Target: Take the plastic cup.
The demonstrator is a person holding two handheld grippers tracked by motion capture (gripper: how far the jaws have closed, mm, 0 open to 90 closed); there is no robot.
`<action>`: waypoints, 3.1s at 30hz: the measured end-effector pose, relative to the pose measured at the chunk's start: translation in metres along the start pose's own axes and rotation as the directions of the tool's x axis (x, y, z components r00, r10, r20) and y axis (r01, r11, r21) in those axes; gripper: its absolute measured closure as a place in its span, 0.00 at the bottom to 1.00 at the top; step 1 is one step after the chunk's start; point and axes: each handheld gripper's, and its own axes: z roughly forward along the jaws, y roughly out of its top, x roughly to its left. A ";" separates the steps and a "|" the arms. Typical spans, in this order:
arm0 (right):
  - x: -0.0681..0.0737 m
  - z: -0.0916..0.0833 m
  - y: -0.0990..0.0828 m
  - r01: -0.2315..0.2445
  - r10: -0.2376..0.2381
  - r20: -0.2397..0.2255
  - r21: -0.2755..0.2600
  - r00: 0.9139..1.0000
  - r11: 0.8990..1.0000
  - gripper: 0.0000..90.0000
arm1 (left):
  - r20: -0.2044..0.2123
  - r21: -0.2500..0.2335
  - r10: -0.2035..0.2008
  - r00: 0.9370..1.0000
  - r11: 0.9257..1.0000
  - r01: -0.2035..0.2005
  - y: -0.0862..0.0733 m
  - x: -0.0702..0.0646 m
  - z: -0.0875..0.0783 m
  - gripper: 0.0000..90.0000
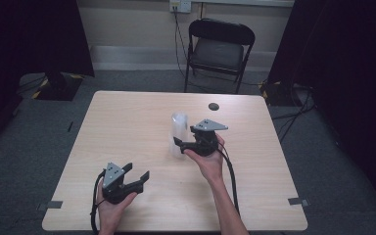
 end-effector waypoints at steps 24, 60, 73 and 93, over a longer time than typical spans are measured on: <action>-0.010 0.044 0.008 -0.020 0.020 -0.004 -0.003 1.000 1.000 0.20 | 0.019 0.001 -0.005 1.000 1.000 0.005 0.000 -0.005 0.005 0.30; -0.011 0.035 0.024 0.002 -0.002 -0.007 -0.079 1.000 0.997 0.34 | 0.016 0.028 0.006 1.000 1.000 -0.006 -0.004 -0.008 0.007 0.29; -0.012 0.028 0.037 -0.005 0.003 -0.023 -0.110 1.000 0.994 0.34 | 0.040 0.027 0.020 0.999 0.999 -0.021 -0.004 -0.010 0.008 0.29; -0.014 0.014 0.055 -0.017 0.011 -0.040 -0.152 0.999 0.988 0.36 | 0.079 0.025 0.038 0.996 0.999 -0.040 -0.003 -0.013 0.009 0.31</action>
